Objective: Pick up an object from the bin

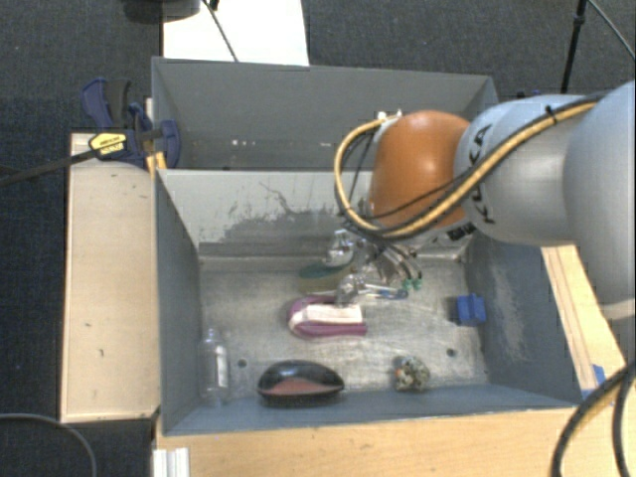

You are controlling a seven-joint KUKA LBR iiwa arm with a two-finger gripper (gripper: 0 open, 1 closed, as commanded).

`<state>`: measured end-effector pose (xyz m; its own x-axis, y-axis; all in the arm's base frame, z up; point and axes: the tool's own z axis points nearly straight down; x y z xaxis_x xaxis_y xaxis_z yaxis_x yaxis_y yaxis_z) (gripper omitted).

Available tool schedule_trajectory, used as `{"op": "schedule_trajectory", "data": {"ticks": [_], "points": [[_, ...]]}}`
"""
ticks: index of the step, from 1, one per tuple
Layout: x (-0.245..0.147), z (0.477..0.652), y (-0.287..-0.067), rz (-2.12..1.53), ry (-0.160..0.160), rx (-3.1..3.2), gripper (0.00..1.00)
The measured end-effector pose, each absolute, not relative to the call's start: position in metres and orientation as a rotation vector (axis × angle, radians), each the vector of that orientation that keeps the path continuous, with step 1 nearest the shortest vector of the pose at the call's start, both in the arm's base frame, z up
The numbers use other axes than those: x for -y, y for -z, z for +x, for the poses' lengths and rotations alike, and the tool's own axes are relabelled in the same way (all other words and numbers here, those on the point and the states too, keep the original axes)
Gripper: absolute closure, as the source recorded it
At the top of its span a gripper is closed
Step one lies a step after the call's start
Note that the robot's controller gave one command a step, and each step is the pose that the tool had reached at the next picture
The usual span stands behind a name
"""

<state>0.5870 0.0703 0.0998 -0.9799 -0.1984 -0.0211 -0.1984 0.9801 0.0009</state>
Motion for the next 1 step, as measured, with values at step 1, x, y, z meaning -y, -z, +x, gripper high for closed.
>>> {"op": "schedule_trajectory", "data": {"ticks": [1], "points": [[-0.0607, 0.585, -0.2177, -0.323, 0.0, -3.114, 1.0]]}}
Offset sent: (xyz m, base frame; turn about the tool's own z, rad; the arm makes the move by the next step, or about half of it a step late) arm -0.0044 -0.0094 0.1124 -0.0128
